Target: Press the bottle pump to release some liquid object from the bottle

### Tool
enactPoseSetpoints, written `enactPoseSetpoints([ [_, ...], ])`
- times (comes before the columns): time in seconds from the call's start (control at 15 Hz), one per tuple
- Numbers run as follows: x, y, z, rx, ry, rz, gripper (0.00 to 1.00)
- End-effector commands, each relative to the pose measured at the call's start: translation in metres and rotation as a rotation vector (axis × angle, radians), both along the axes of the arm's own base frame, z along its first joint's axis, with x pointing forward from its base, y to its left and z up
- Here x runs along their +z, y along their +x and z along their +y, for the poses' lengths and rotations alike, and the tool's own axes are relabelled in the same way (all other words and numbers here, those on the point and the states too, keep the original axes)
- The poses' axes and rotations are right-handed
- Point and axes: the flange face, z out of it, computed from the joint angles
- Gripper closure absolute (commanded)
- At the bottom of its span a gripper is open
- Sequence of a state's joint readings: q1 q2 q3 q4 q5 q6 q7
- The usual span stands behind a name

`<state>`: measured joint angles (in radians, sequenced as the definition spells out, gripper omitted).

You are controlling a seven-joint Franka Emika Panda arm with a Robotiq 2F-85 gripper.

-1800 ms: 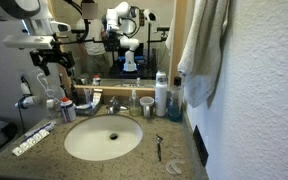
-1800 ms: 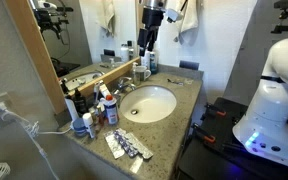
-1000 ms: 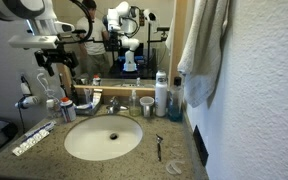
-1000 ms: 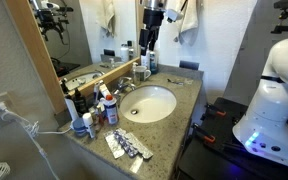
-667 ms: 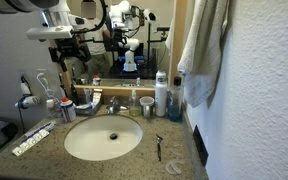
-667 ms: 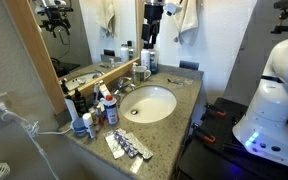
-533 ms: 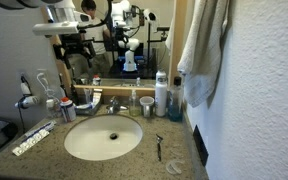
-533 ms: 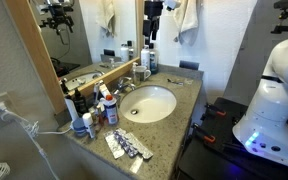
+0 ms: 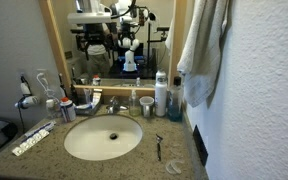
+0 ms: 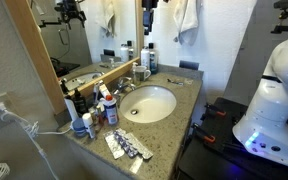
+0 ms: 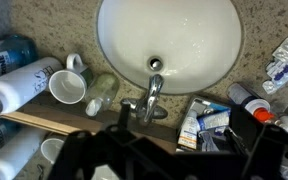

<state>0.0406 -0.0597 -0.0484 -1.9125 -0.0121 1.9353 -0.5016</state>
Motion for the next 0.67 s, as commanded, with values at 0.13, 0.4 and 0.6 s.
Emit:
enactPoseSetpoints([
  [0.13, -0.012, 0.042, -0.028, 0.097, 0.011, 0.018, 0.0],
  [0.4, -0.032, 0.064, -0.046, 0.074, 0.002, -0.011, 0.0],
  [0.6, -0.05, 0.08, -0.052, 0.042, 0.003, -0.035, 0.0],
])
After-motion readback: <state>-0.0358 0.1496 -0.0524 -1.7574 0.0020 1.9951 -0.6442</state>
